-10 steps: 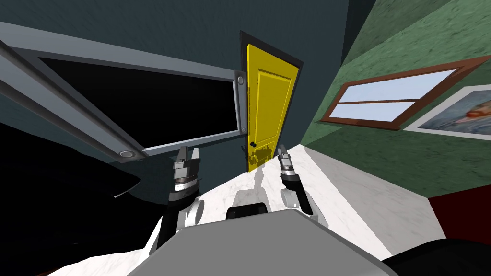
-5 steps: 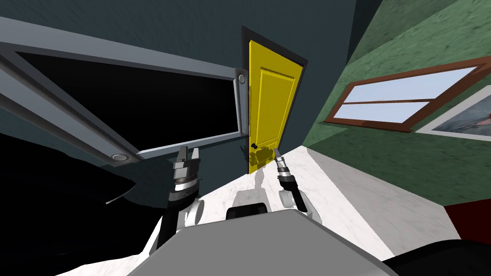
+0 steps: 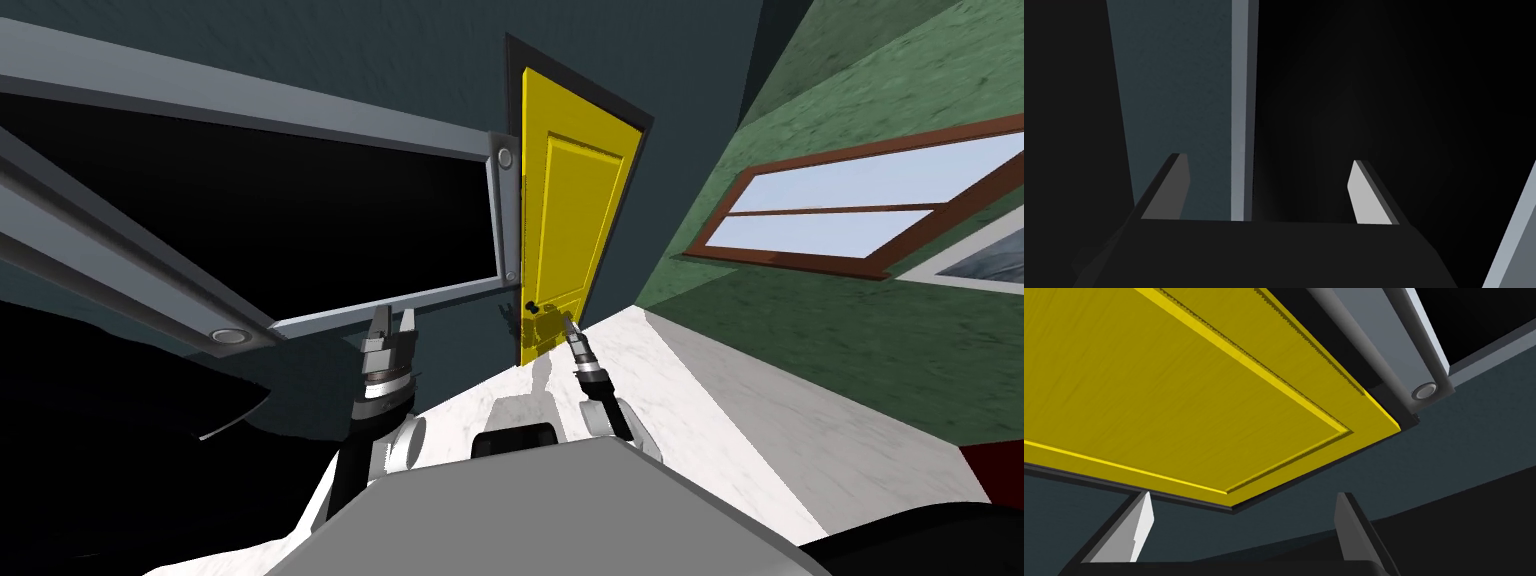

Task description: Pull the door open

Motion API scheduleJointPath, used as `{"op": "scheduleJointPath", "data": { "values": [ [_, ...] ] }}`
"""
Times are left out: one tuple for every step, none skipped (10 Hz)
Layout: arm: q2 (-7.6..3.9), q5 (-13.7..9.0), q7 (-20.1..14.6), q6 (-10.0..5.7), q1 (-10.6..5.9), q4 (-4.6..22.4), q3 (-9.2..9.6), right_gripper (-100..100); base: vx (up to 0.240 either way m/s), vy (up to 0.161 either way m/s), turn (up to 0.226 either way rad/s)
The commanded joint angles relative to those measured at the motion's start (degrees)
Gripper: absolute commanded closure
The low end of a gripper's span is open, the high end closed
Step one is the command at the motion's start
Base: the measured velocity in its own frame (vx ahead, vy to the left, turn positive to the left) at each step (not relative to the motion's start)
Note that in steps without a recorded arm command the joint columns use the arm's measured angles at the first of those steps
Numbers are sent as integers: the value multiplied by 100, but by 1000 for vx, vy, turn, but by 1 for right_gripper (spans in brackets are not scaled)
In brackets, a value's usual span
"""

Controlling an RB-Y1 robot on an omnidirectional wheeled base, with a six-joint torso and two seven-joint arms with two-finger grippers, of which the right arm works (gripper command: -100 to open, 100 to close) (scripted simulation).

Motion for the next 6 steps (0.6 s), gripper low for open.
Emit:
{"op": "scheduleJointPath", "data": {
  "values": [
    [-40, 93, 275, -79, -68, 286, 16, -100, 94, -18, 34],
    [-66, 150, 436, -134, -112, 488, 24, -100, 102, -11, 38],
    [-91, 206, 597, -190, -157, 679, 31, -100, 105, -12, 26],
    [-113, 263, 752, -245, -201, 838, 39, -100, 92, -16, 31],
    [-136, 319, 915, -301, -245, 1010, 47, -100, 87, -16, 30],
    [-136, 319, 918, -301, -245, 1058, 47, -100, 67, -10, 10]
  ]
}}
